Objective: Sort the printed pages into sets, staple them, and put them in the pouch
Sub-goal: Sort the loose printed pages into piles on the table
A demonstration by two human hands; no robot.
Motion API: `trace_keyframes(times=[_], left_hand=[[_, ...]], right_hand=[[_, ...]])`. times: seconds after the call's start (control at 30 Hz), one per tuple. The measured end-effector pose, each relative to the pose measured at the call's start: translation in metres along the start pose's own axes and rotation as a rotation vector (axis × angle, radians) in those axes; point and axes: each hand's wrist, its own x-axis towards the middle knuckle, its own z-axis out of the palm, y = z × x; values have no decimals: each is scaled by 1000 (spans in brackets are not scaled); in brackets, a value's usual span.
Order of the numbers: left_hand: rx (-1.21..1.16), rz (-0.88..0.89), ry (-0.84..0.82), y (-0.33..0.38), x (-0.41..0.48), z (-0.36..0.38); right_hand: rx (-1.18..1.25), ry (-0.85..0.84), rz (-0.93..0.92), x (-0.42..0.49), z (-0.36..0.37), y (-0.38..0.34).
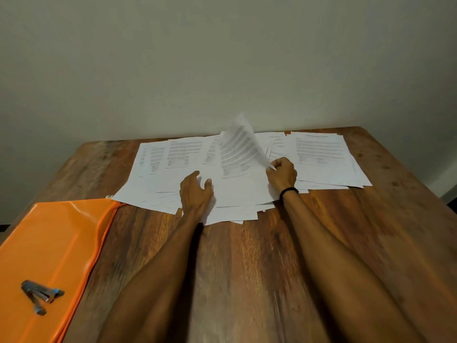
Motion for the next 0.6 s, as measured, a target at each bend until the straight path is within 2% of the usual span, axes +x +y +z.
trace_keyframes(times=[0.07, 0.1, 0.17, 0.27, 0.43, 0.6], left_hand=[[-29, -14, 52, 11, -5, -5], [-93, -46, 26, 20, -9, -8], [-311, -126, -101, 37, -20, -12], [-607, -132, -213, 52, -41, -15], [-541, -32, -212, 57, -78, -17], [-534, -89, -213, 58, -97, -20]], right_hand=[[143, -84, 55, -1, -20, 3], [264, -139, 112, -3, -31, 6], [454, -269, 207, -15, -53, 12], [481, -412, 257, -32, -80, 29], [439, -490, 216, -52, -101, 44], [412, -377, 155, -61, -103, 44]])
